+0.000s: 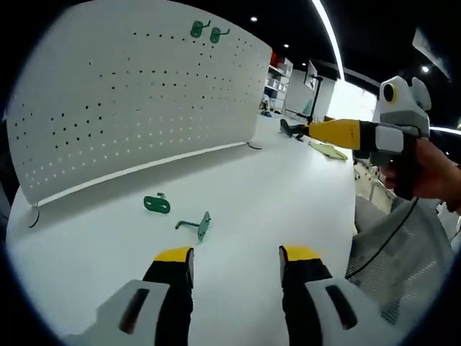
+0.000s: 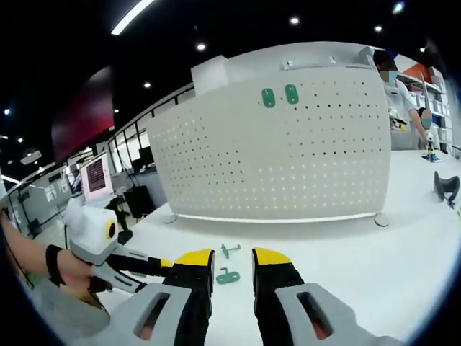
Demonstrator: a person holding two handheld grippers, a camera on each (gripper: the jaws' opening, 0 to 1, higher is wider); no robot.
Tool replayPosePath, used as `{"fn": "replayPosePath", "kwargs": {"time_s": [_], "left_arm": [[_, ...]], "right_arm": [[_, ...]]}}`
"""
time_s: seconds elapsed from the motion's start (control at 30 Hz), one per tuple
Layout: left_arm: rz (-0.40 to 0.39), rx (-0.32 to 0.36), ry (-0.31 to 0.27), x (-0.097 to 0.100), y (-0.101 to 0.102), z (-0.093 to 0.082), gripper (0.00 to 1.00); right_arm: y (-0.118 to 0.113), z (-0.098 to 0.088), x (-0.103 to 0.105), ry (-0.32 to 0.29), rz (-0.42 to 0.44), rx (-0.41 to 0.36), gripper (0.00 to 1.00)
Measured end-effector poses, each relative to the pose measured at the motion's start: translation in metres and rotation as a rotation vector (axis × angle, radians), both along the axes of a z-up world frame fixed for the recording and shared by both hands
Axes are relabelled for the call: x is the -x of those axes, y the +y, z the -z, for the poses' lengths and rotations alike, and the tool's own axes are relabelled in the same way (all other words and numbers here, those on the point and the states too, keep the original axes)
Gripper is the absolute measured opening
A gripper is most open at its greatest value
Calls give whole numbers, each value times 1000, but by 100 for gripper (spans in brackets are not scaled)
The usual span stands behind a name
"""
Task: Insert the hook assembly into the mounting plate slot until the hook locks in place.
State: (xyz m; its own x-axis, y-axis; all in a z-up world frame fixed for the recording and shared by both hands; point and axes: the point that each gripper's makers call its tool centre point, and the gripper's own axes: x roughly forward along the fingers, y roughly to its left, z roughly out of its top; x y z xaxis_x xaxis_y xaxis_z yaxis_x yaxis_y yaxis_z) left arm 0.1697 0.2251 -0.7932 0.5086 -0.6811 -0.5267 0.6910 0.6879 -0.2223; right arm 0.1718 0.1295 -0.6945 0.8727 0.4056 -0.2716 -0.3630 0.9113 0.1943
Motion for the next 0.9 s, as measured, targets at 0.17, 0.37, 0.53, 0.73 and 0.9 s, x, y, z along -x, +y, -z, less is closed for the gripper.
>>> {"fn": "replayPosePath", "kwargs": {"time_s": [0.17, 0.37, 0.53, 0.73, 0.9], "left_arm": [[-31, -4, 17, -6, 1, 4, 49], [-39, -16, 23, -14, -5, 8, 47], [-33, -35, 11, -21, -11, 10, 46], [-93, -32, 64, -27, -10, 18, 36], [-120, -66, 60, -31, -6, 24, 36]], "right_arm": [[-2, 1, 0, 1, 10, -8, 20], [-4, 4, 2, 8, 20, -11, 20], [-3, 10, 4, 20, 24, -13, 20], [-8, 13, 5, 27, 36, -19, 20], [-11, 16, 5, 33, 46, -25, 20]]}}
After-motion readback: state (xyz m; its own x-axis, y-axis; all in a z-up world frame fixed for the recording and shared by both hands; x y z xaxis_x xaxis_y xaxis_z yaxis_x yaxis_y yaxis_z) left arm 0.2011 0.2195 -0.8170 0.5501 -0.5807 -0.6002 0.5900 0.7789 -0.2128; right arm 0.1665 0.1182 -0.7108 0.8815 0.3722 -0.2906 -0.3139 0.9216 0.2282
